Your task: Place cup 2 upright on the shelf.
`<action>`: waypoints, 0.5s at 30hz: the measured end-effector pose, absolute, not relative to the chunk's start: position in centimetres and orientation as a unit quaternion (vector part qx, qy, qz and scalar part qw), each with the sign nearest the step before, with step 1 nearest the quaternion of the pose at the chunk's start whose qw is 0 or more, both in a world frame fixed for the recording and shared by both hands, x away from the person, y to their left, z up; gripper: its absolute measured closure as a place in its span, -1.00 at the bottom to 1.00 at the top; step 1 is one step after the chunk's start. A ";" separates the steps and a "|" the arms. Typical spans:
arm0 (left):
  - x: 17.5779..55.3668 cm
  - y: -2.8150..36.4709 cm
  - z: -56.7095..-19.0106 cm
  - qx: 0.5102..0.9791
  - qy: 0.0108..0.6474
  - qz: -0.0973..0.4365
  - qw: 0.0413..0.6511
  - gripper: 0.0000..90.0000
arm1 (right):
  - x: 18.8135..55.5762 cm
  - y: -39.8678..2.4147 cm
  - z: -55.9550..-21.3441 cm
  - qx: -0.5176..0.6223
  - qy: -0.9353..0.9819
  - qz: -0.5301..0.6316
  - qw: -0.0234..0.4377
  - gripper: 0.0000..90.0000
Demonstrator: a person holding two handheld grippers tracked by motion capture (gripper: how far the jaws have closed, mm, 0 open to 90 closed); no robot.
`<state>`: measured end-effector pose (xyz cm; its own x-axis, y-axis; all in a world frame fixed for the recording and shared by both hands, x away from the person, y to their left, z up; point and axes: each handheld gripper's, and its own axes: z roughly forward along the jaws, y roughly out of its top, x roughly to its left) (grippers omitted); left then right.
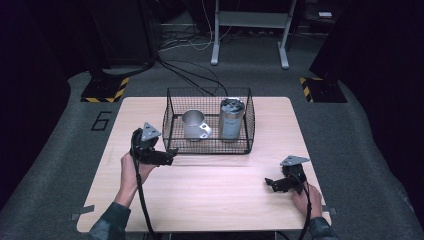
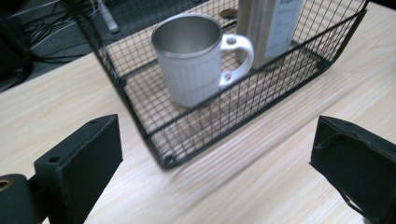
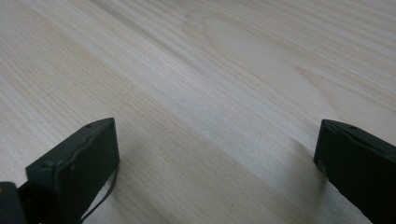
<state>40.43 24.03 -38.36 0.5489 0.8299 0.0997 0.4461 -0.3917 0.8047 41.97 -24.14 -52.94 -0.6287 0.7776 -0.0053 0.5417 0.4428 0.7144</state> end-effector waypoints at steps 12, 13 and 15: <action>38.1 28.3 -43.5 0.784 0.453 0.236 0.353 -0.99 | 42.0 -24.1 -52.9 0.398 0.831 0.349 0.168 -1.00; 37.9 28.8 -44.4 0.784 0.461 0.230 0.348 -0.99 | 42.0 -24.1 -52.9 0.397 0.832 0.348 0.169 -1.00; 37.7 29.6 -46.1 0.778 0.477 0.216 0.348 -0.99 | 42.0 -24.1 -52.9 0.398 0.832 0.349 0.169 -1.00</action>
